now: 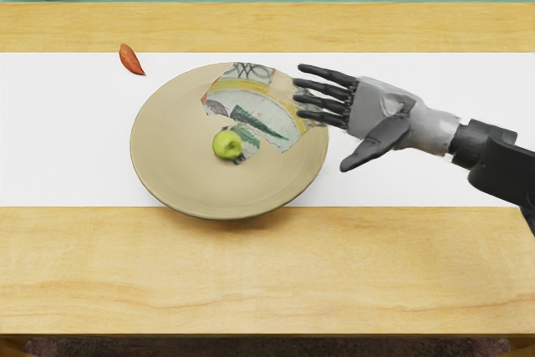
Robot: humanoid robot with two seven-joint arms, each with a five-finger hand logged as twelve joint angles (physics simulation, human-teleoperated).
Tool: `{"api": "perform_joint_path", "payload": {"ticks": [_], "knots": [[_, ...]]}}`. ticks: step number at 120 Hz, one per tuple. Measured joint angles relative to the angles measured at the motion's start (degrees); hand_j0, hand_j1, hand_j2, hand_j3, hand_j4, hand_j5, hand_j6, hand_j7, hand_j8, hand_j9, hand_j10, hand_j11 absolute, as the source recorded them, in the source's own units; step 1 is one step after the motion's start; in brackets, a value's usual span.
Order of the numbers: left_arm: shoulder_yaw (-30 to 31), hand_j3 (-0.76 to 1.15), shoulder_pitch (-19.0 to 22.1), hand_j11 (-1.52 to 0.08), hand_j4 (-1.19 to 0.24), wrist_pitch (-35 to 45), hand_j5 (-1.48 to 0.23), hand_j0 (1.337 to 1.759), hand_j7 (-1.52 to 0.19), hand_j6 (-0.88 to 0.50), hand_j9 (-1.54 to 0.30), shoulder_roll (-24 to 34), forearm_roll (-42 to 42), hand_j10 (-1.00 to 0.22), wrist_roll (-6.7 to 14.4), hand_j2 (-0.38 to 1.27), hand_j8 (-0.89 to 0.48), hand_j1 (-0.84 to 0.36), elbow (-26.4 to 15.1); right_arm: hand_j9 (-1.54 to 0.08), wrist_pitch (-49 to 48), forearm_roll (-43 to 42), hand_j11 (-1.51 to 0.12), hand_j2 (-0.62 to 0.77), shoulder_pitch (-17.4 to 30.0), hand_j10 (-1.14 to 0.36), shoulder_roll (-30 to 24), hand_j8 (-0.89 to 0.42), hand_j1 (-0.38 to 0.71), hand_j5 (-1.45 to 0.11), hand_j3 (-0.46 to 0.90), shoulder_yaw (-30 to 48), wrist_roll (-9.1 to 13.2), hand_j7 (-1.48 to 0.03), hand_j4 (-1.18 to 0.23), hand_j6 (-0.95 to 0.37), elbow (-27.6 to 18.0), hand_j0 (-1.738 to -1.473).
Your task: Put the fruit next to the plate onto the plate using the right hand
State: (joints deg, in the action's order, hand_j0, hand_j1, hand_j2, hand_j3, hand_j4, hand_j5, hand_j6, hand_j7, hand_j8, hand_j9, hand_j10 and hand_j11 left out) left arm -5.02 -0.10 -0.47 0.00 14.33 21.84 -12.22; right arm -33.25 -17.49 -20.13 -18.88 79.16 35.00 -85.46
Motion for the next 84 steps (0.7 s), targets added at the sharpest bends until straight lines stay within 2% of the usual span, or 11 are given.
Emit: {"api": "perform_joint_path", "payload": {"ticks": [21,46,84], "knots": [[-0.09,0.00,-0.06,0.00,0.00,0.03,0.00,1.658,0.00,0.00,0.00,0.00,0.00,0.00,0.00,0.00,0.00,0.35,0.00,-0.04,-1.42,5.64,-0.04,0.00,11.30,-0.03,-1.27,-0.03,-0.31,-0.04,0.00,14.13,0.00,-0.04,-0.03,-0.03,0.76,-1.658],[-0.10,0.00,-0.14,0.00,0.00,0.23,0.00,1.658,0.00,0.00,0.00,0.00,0.00,0.00,-0.10,0.00,0.00,0.35,0.00,-0.03,-1.71,6.79,-0.03,0.00,18.85,-0.03,-1.44,-0.02,-0.32,-0.03,0.00,25.06,0.00,-0.03,-0.03,-0.03,1.63,-1.658],[-0.09,0.00,-0.25,0.00,0.00,0.29,0.00,1.658,0.00,0.00,0.00,0.00,0.00,0.00,-0.13,0.00,0.00,0.35,0.06,-0.03,-1.75,7.09,-0.03,0.00,23.00,-0.02,-1.40,-0.02,-0.32,-0.03,0.00,30.91,0.00,-0.03,-0.02,-0.02,2.69,-1.658]]}}
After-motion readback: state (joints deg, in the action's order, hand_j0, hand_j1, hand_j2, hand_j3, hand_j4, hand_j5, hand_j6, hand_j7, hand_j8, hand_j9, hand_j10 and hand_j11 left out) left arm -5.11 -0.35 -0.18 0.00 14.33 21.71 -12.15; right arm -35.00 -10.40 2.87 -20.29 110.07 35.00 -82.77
